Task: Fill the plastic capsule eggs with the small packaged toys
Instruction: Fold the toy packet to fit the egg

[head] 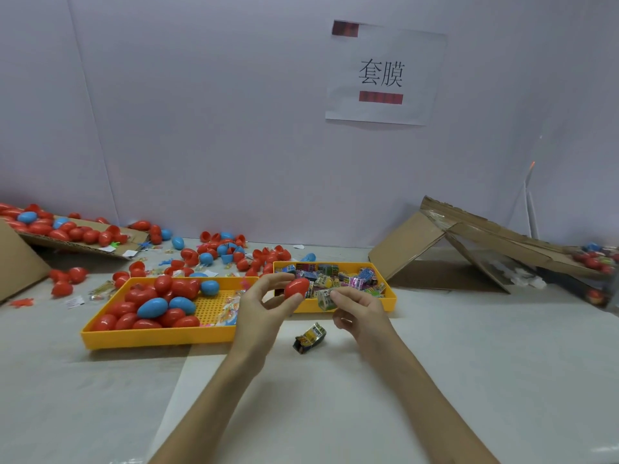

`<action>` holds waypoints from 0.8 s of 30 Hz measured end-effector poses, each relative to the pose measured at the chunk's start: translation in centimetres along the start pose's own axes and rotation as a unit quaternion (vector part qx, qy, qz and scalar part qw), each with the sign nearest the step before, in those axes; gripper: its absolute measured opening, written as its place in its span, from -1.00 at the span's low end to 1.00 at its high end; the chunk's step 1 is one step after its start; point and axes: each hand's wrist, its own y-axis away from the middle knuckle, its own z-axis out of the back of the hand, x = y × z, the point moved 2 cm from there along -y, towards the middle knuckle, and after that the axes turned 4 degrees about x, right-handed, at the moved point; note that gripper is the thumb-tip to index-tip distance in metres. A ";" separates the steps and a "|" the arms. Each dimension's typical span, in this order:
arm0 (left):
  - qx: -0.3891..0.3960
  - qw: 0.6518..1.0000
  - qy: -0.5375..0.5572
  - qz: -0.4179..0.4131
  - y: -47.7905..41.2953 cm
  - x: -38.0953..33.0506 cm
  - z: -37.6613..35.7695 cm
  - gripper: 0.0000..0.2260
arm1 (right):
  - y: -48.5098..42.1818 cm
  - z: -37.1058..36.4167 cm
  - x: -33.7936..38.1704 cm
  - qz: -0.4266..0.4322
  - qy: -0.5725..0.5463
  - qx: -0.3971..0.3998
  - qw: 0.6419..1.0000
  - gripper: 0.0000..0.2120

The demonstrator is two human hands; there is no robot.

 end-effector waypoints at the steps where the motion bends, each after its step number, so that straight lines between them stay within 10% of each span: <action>1: 0.005 1.000 -0.004 0.003 0.1 0.0 -0.1 -0.73 | 0.1 0.0 0.1 0.001 0.000 -0.001 1.000 -0.90; 24: 0.090 0.996 0.012 0.026 1.1 0.0 -1.3 -0.79 | 0.8 -0.2 0.8 0.028 0.022 0.044 0.998 -0.91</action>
